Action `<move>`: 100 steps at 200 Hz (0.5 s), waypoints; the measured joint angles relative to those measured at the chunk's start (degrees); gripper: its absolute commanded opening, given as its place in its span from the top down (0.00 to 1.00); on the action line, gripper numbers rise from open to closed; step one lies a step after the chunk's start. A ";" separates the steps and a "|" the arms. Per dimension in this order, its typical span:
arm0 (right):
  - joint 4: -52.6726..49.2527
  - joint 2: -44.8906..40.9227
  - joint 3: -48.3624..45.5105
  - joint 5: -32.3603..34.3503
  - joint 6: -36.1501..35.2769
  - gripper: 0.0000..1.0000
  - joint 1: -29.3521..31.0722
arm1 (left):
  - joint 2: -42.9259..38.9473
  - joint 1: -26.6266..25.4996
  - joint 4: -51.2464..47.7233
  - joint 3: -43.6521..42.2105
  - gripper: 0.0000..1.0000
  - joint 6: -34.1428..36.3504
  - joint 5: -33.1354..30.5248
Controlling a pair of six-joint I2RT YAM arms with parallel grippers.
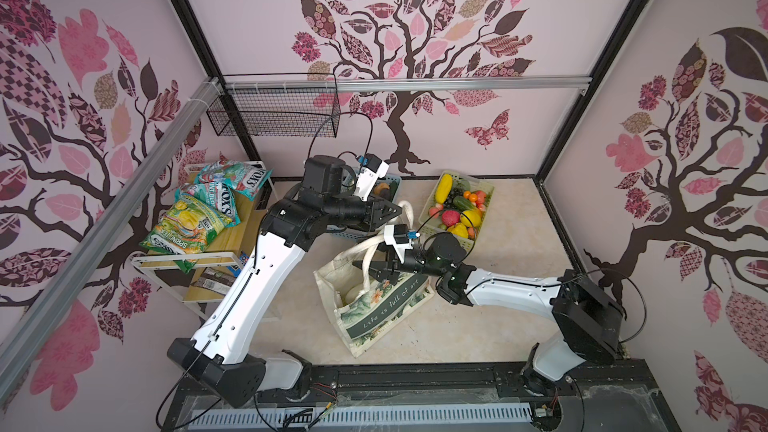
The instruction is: Place the food into the grocery bag and tie it
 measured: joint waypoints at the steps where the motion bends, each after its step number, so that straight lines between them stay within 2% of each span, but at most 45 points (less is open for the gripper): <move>1: -0.07 0.00 0.04 -0.07 -0.11 0.40 0.02 | -0.04 0.00 -0.04 0.00 1.00 0.04 -0.04; 38: 1.20 0.26 2.01 -2.32 -1.22 0.48 0.13 | -5.46 0.00 -2.08 -1.46 1.00 1.53 -2.21; 61: 3.74 1.55 3.28 -6.49 -0.35 0.49 0.22 | -8.68 0.04 -2.16 -4.24 1.00 2.40 -2.93; 100: 4.31 3.48 4.90 -12.76 1.09 0.59 0.24 | -9.92 0.68 -3.26 -6.47 1.00 3.54 -2.99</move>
